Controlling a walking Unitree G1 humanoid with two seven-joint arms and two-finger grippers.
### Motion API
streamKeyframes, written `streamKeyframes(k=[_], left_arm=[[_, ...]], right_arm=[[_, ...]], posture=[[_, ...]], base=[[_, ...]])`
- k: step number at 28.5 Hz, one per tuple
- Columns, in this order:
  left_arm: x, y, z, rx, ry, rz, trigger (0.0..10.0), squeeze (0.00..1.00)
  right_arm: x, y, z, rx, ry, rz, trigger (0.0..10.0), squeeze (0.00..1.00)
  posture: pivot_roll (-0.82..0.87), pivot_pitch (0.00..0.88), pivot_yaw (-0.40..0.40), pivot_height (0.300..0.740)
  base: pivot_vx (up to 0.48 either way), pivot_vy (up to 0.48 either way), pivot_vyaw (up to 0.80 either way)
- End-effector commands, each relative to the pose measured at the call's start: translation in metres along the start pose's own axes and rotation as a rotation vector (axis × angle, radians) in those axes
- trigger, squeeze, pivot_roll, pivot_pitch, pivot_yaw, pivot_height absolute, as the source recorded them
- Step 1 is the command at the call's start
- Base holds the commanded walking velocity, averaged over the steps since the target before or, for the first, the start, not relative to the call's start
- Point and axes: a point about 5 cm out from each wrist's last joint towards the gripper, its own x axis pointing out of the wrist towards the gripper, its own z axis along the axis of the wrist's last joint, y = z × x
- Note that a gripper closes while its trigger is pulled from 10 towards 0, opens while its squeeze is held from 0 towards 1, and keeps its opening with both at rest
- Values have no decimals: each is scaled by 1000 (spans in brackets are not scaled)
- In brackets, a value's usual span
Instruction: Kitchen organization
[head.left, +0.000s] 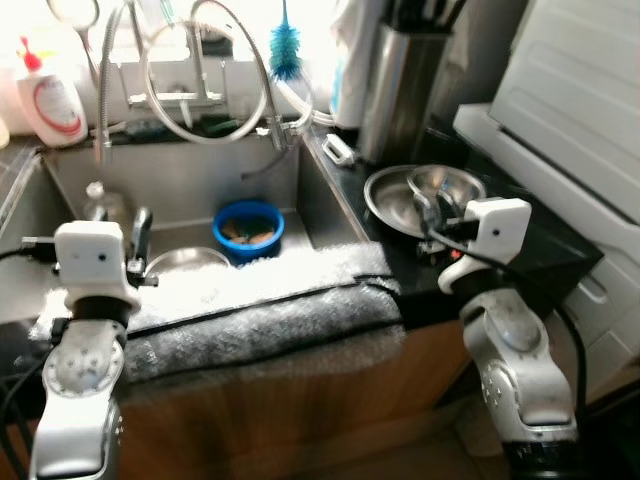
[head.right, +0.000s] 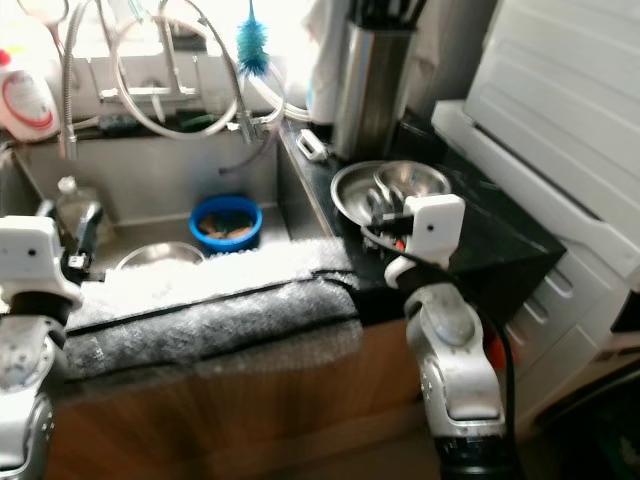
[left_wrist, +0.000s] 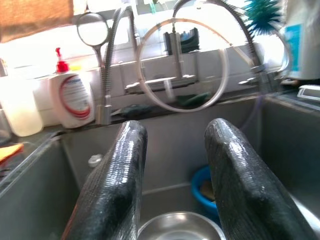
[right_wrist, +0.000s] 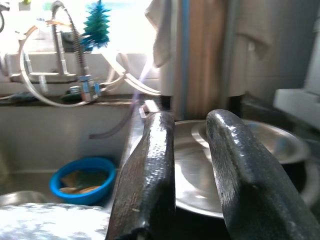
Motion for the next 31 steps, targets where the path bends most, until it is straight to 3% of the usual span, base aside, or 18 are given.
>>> streamKeyframes(k=[1, 15, 20, 24, 31], left_arm=[[2, 3, 0, 5, 8, 9, 10000, 0], [5, -2, 2, -51, -16, -17, 10000, 0], [7, -1, 0, -52, -3, -6, 10000, 0], [9, 1, -1, -48, 1, 9, 10000, 0], [9, -1, -1, -53, 5, 6, 10000, 0]], right_arm=[[2, 3, 4, -5, -13, 14, 10000, 0], [3, 7, 3, -7, -7, 34, 10000, 0], [3, 10, 3, -17, -4, 51, 10000, 0], [4, 9, 4, 12, -10, 46, 10000, 0], [4, 17, 9, -59, -41, 123, 10000, 0]], posture=[[-45, 0, -70, 727], [-46, 0, -71, 727], [-45, 0, -71, 727], [-43, 0, -71, 727], [-45, 0, -70, 727]], base=[[270, -296, 0], [40, -40, 0], [0, 0, 715], [192, 0, 0], [278, 0, 343]])
